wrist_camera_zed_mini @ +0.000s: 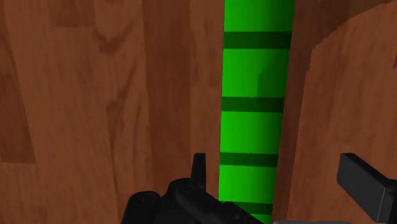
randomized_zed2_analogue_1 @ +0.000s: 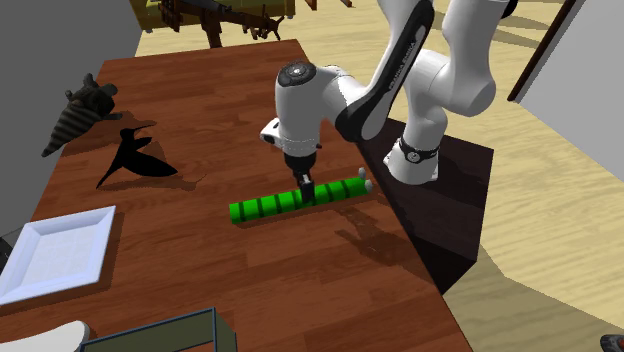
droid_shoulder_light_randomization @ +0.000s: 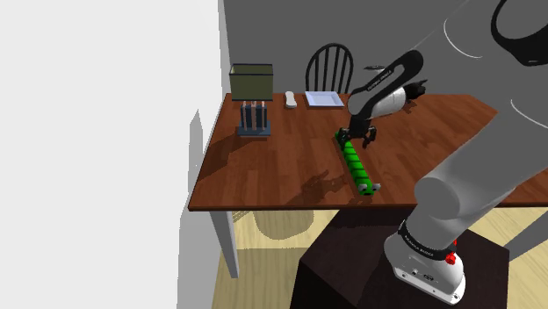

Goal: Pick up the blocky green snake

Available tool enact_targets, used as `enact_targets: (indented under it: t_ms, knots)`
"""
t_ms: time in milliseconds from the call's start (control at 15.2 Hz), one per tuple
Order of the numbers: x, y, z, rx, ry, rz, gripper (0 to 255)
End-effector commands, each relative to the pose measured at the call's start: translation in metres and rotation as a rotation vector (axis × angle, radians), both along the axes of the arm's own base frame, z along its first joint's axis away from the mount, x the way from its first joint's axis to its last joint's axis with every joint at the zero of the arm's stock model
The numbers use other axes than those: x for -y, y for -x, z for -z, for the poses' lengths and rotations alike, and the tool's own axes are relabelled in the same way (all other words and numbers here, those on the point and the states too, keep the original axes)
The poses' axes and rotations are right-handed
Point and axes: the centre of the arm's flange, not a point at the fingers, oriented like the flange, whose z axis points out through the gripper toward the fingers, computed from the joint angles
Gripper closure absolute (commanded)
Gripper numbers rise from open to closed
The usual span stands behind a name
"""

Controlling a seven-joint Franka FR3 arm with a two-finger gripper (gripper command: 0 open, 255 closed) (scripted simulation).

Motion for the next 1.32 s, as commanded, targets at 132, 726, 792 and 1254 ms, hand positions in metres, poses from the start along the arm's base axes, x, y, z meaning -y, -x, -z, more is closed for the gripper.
enact_targets:
  t_ms: [132,726,792,1254]
  knots:
    - [0.009,0.002,0.023,0.002,0.003,0.025,0]
    - [0.01,0.002,0.047,0.002,0.003,0.025,255]
    - [0.01,0.002,0.048,0.002,0.003,0.025,255]
    - [0.009,0.002,0.042,0.002,0.003,0.025,255]
